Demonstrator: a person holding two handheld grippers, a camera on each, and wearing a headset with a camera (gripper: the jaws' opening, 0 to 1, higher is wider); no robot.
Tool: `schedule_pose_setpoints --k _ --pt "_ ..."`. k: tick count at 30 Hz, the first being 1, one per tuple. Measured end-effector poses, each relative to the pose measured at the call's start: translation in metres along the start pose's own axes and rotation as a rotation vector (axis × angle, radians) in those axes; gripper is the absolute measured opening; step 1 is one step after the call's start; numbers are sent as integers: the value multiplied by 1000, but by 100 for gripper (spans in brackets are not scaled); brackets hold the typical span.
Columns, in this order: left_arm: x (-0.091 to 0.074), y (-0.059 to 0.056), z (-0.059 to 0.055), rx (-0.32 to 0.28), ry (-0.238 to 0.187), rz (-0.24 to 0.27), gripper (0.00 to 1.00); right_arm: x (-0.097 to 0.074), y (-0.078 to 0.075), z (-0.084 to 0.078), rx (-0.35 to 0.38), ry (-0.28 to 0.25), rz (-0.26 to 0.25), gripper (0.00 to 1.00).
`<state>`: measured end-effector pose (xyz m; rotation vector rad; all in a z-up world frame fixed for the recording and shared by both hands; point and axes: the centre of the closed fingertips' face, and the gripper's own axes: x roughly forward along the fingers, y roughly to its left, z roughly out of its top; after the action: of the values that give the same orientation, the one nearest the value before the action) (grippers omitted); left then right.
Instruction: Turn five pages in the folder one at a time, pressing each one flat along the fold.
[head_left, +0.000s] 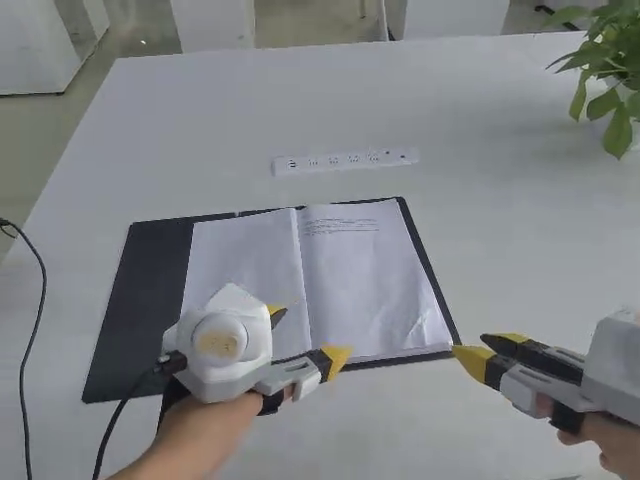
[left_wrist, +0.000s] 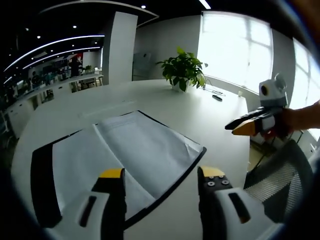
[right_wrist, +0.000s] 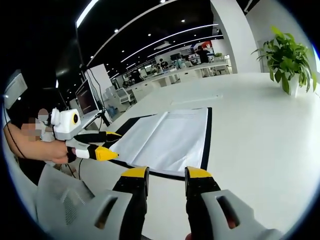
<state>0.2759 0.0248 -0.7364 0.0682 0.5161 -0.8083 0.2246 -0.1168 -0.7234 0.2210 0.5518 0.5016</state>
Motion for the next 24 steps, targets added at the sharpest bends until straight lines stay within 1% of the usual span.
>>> schedule_pose_setpoints --k 2,3,8,10,11,13,16,21,22,24 --pt "9 -3 1 10 -5 1 58 3 -2 -1 3 1 -1 27" --pt "16 -4 0 20 5 2 58 4 -3 -1 7 2 0 27" --pt "43 -10 1 38 -3 6 58 11 -4 -2 16 3 8 27" --pt "52 -12 0 34 7 7 58 13 -5 -1 21 -5 10 26" --pt "57 -14 -1 41 12 0 59 15 -4 -1 26 -4 11 26" --pt "66 -17 -1 69 12 -9 59 17 -5 0 26 -7 9 26" --pt "76 -19 -2 89 17 -14 58 20 -5 -2 32 -2 12 25" --pt "95 -21 -7 88 28 -15 57 24 -8 -1 51 -1 9 26" --pt "98 -21 -9 80 36 -12 57 25 -8 -1 70 -2 14 26" --pt "103 -20 -12 80 41 -2 57 26 -9 -1 72 -6 12 27"
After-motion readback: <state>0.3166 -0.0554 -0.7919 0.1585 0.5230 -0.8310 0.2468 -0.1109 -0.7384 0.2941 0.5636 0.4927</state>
